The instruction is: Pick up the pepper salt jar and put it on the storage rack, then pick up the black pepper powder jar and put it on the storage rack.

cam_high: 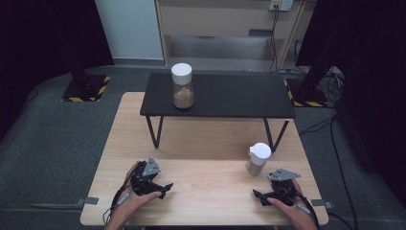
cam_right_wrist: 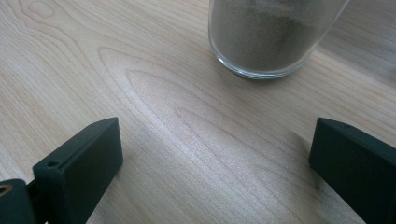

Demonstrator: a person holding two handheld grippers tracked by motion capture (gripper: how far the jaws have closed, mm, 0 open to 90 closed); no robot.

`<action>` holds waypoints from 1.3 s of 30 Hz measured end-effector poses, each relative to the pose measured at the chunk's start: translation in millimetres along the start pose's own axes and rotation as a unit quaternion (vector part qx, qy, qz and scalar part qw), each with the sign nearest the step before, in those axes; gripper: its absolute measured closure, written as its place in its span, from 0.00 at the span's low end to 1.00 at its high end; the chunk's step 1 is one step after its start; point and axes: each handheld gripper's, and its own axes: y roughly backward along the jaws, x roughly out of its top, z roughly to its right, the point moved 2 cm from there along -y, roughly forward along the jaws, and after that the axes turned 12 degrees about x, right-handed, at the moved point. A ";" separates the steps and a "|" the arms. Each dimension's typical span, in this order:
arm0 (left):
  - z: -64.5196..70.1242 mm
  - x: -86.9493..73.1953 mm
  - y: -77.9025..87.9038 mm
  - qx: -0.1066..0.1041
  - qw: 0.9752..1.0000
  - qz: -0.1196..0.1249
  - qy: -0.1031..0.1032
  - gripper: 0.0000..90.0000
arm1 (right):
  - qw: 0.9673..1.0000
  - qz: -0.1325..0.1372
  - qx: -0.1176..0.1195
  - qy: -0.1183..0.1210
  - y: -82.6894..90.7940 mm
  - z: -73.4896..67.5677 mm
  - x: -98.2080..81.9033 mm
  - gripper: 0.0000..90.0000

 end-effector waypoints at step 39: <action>-15.4 -33.0 -6.7 0.090 0.989 -0.035 0.111 0.00 | 1.000 0.001 -0.004 -0.005 0.5 -2.5 -0.9 0.04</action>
